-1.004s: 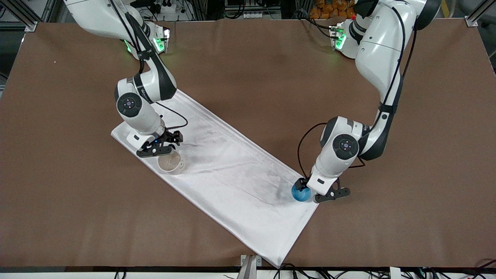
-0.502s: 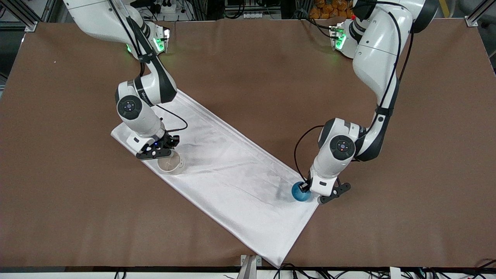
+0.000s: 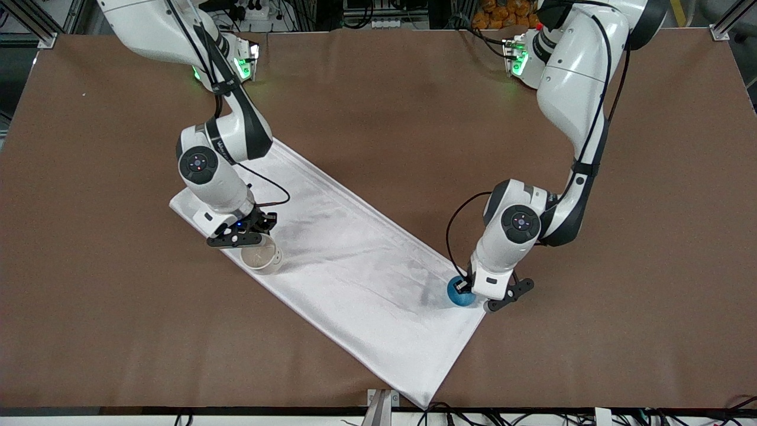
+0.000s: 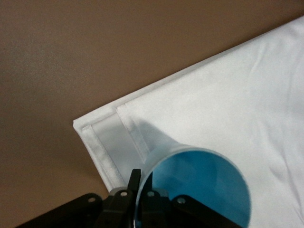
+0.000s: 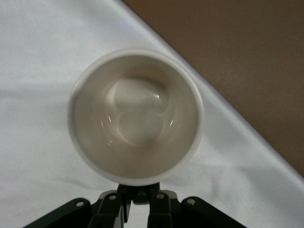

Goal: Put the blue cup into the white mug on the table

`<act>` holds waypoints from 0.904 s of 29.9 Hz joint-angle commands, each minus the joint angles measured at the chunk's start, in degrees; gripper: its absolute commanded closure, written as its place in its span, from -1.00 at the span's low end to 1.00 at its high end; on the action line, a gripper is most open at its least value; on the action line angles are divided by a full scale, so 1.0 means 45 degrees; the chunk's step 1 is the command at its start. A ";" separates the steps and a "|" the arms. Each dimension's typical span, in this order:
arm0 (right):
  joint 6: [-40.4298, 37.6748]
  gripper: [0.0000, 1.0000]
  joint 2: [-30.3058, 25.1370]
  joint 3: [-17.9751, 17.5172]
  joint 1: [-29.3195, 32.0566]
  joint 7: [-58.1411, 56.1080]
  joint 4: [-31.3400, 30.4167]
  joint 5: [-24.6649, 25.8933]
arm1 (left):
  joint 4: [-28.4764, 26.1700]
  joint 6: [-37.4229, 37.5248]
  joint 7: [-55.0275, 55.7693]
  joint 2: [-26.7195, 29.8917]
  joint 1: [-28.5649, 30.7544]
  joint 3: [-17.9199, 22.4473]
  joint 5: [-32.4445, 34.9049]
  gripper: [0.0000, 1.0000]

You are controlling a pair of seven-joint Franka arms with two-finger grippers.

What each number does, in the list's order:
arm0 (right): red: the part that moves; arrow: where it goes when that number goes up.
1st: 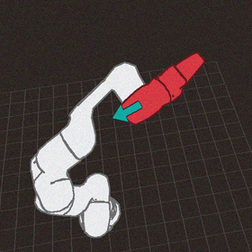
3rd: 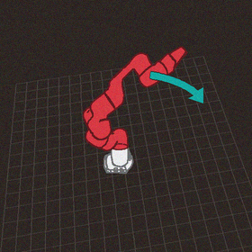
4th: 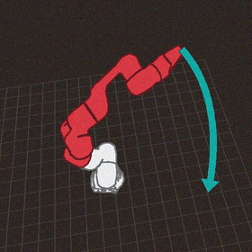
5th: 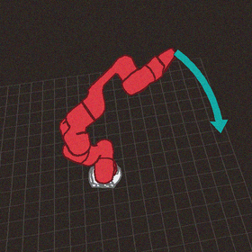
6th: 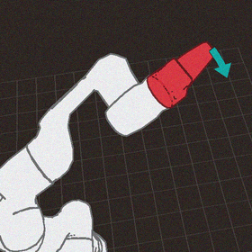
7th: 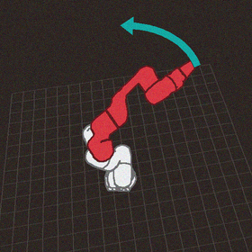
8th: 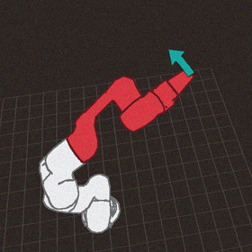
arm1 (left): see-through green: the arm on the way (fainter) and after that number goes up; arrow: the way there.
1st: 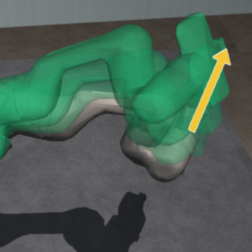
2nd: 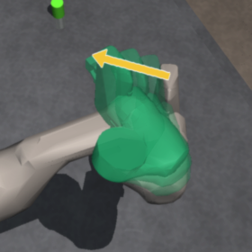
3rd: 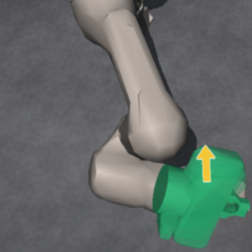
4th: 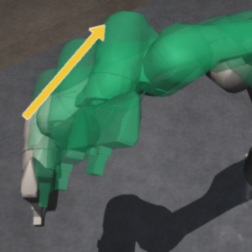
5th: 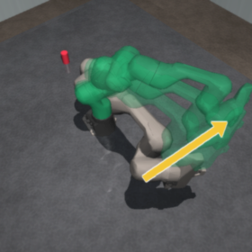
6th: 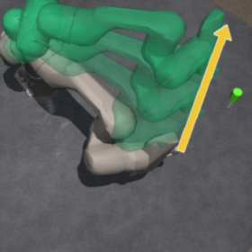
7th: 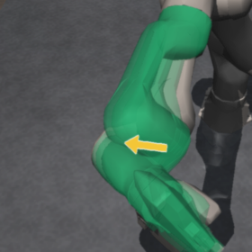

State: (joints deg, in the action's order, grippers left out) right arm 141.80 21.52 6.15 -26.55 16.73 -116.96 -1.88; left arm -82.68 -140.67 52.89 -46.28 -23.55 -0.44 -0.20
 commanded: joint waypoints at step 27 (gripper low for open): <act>-0.3739 1.00 0.2716 -0.0078 -0.6793 0.8820 0.6126 0.0067 | -0.6566 0.3077 -0.0895 0.6963 -0.0471 -0.0409 0.1080 1.00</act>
State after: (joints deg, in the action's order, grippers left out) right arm 126.27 27.33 5.24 -54.47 52.72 -96.46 -1.88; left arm -103.38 -126.44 49.71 -22.54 -25.97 -0.85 3.28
